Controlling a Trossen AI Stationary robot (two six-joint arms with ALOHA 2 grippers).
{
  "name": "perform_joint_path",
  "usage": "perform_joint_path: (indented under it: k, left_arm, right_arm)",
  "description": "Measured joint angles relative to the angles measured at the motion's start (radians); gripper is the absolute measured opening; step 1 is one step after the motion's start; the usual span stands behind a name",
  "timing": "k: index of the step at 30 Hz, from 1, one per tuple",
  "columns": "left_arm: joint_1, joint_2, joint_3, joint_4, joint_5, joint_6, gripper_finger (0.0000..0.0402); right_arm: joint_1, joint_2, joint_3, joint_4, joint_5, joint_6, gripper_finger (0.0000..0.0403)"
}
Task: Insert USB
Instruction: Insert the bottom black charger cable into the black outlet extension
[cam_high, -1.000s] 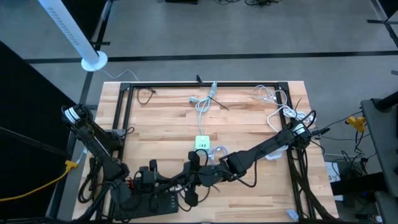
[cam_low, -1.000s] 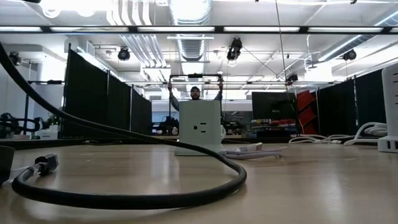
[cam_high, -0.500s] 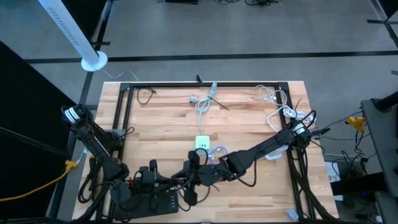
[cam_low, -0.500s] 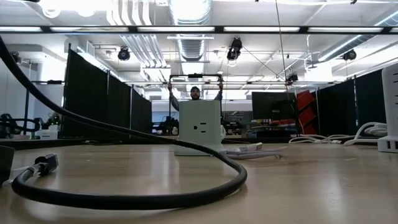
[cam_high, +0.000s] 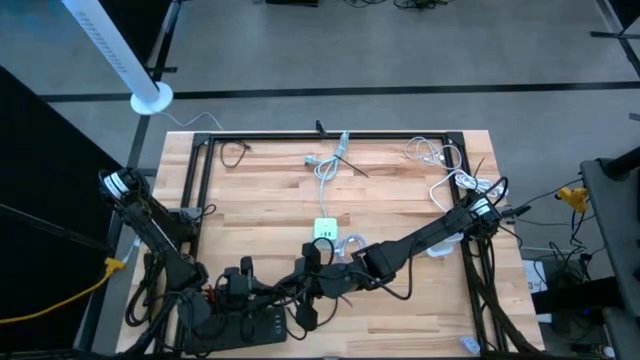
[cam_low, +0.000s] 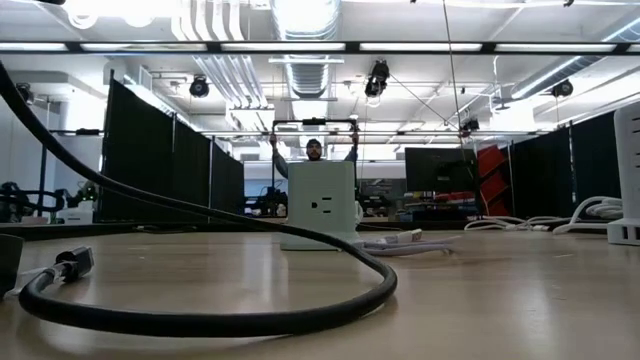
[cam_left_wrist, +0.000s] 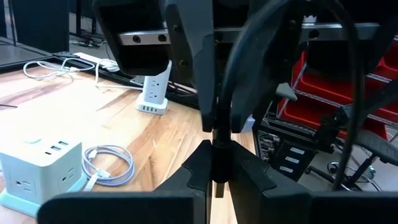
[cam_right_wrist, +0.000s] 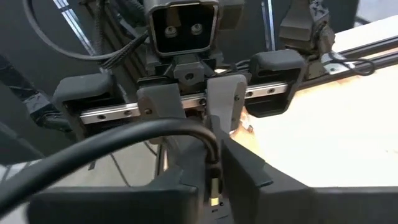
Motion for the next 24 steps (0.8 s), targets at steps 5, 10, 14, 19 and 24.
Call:
perform_joint_path:
  k: [5, 10, 14, 19, 24]
  left_arm:
    - [0.007, 0.000, 0.000, -0.003, 0.003, -0.024, 0.0023]
    - [0.007, 0.000, 0.000, -0.004, 0.001, -0.017, 0.0023]
    - [0.003, -0.014, 0.000, -0.024, 0.004, -0.013, 0.0048]
    - [-0.011, -0.054, 0.000, -0.056, 0.036, 0.015, 0.0137]
    - [-0.019, -0.099, 0.000, -0.079, 0.148, 0.046, 0.0207]
  right_arm:
    - [-0.002, 0.000, 0.000, -0.006, -0.007, 0.012, 0.0007]
    - [-0.001, 0.000, 0.000, -0.004, 0.010, 0.000, 0.0005]
    - [0.006, -0.005, 0.000, -0.004, 0.019, -0.035, 0.0005]
    - [0.017, -0.048, 0.000, 0.002, 0.072, -0.125, 0.0005]
    - [0.022, -0.049, 0.002, 0.006, 0.096, -0.174, 0.0005]
